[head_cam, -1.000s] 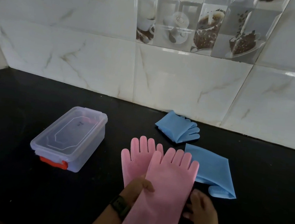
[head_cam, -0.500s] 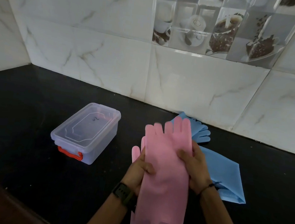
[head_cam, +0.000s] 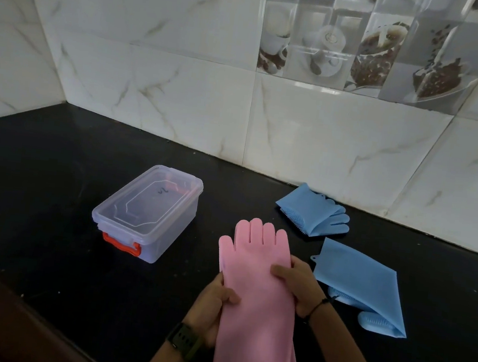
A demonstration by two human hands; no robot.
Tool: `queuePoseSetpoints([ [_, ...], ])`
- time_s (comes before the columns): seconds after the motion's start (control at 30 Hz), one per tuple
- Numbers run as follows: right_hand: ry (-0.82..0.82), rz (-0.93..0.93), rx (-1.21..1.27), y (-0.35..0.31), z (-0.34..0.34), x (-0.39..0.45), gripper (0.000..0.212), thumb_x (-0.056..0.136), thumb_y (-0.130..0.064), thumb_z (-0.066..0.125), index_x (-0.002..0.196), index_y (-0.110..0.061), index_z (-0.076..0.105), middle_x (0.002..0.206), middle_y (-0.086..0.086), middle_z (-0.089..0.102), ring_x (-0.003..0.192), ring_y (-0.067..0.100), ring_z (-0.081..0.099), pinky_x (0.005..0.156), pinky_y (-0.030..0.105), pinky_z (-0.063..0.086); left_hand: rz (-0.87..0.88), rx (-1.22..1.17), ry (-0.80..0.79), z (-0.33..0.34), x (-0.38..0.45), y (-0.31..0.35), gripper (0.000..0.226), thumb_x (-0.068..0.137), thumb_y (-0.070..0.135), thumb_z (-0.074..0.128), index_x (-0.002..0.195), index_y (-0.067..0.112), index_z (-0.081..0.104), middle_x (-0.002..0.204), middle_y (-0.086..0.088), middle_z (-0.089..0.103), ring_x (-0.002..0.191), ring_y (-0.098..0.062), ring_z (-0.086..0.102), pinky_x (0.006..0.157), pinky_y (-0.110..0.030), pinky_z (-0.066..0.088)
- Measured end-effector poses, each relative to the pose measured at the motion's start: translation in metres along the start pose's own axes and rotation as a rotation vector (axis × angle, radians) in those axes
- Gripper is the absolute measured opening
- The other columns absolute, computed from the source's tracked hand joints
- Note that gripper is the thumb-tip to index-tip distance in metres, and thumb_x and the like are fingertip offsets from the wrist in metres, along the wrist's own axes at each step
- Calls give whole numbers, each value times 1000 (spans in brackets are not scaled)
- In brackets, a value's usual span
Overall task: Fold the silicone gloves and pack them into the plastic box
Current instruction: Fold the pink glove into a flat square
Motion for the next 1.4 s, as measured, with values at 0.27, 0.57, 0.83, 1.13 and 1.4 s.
queuePoseSetpoints([
  [0.27,-90,177,-138,26,-5,-37,65,83,-21,65,137,-22,29,123,4,49,101,22,53,63,33,52,-188,339,157,-15,-27,-12,69,82,-4,56,139,27,31,130,-8,50,99,-28,57,68,-44,55],
  [0.57,-27,208,-236,54,-22,-87,78,83,-5,61,143,-32,18,109,8,51,62,15,53,45,24,45,-12,1011,246,-14,-54,-18,57,89,8,47,140,21,25,135,-4,47,102,-18,51,92,-39,50],
  [0.83,63,-72,-648,42,-11,-97,56,90,-12,52,139,-19,26,82,-2,55,62,8,51,55,19,43,50,1308,319,-14,-75,-14,58,91,10,46,141,18,18,127,-13,51,100,-31,64,86,-44,58],
  [1.13,171,-184,-1081,43,-7,-102,47,96,-23,39,139,-23,23,74,-4,50,56,7,47,59,23,45,157,1844,200,-9,-69,-13,47,95,18,42,139,15,24,121,-11,59,101,-24,63,92,-41,53],
  [1.4,-228,-714,-1547,58,-15,-128,46,92,-33,46,137,-26,38,146,3,34,131,18,32,106,27,34,838,2406,-464,2,-61,-9,44,90,13,52,133,19,44,139,-10,45,128,-27,42,107,-40,38],
])
Point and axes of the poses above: each hand's wrist, its own x-axis towards the middle knuckle, its own z-axis out of the palm, y = z × x, the point moved 7 cm from there along x, towards the middle knuckle
